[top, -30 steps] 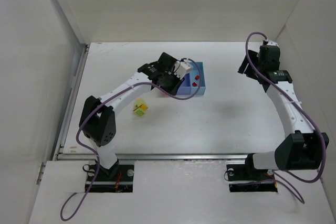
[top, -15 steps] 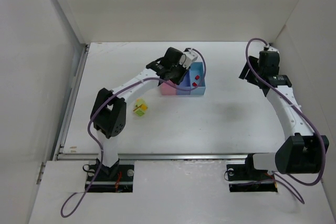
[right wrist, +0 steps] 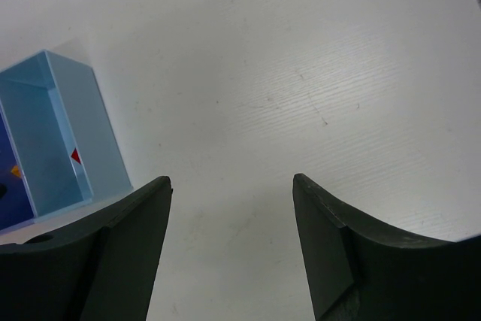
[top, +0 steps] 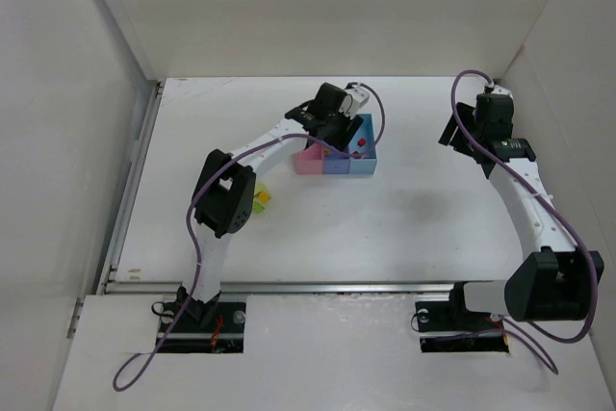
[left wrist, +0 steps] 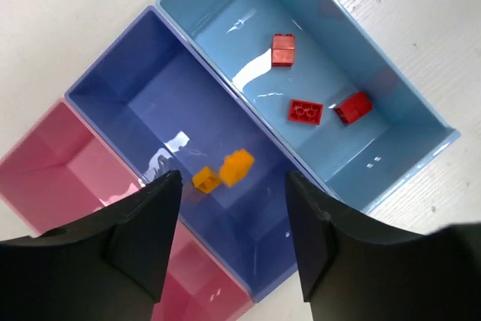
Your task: Sort the legos into containers by color
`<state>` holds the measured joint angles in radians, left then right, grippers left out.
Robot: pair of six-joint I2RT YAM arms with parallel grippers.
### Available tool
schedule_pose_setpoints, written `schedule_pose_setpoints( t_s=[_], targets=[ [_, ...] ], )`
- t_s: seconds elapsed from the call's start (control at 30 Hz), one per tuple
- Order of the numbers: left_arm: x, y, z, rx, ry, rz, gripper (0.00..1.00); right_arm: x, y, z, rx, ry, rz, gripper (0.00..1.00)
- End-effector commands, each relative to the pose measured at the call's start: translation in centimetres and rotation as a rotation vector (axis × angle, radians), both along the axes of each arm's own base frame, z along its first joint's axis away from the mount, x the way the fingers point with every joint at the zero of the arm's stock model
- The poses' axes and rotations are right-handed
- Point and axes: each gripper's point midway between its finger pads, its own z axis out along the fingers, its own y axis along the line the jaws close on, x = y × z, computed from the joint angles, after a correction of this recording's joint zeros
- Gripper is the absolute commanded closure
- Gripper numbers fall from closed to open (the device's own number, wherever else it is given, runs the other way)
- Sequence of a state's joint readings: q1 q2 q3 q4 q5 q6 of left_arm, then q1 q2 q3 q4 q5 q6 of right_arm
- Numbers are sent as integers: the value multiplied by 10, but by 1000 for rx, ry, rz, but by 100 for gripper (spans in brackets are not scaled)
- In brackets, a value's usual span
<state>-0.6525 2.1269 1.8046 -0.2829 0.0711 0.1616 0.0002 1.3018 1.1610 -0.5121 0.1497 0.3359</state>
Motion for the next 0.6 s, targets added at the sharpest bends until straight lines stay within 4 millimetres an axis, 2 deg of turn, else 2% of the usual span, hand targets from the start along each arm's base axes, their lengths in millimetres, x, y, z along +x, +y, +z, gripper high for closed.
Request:
schedule_pose_setpoints(
  t_s=[0.0, 0.03, 0.1, 0.17, 0.27, 0.3, 0.33, 0.4, 0.43, 0.47, 0.5, 0.53, 0.57],
  targets=[
    [6, -1, 29, -35, -34, 12, 38, 0, -3, 15, -6, -60, -9, 29],
    [6, -1, 29, -35, -34, 12, 38, 0, -2, 15, -1, -60, -1, 29],
    [5, -2, 36, -47, -40, 5, 30, 0, -1, 15, -1, -60, -1, 29],
    [3, -1, 34, -41, -33, 5, 30, 0, 0, 15, -2, -59, 13, 29],
    [2, -1, 48, -54, -50, 5, 30, 0, 2, 15, 3, -59, 20, 29],
    [2, 0, 56, -63, -61, 5, 30, 1, 4, 15, 10, -59, 30, 29],
    [3, 1, 75, -77, -90, 13, 30, 1, 5, 15, 16, -59, 38, 29],
    [1, 9, 97, -93, -99, 29, 30, 2, 13, 18, 25, -66, 89, 29],
    [-2, 13, 123, -112, -133, 36, 30, 1, 17, 18, 31, -66, 117, 29],
    [-8, 24, 126, -90, -120, 38, 30, 1, 21, 18, 26, -64, 153, 29],
    [-10, 35, 135, -76, -130, 48, 26, 1, 28, 18, 29, -64, 190, 28],
    [-17, 45, 134, -31, -133, 35, 18, 1, 40, 22, 30, -73, 234, 28],
    [-26, 65, 136, 4, -132, 41, 7, 0, 46, 22, 22, -72, 259, 28]
  ],
)
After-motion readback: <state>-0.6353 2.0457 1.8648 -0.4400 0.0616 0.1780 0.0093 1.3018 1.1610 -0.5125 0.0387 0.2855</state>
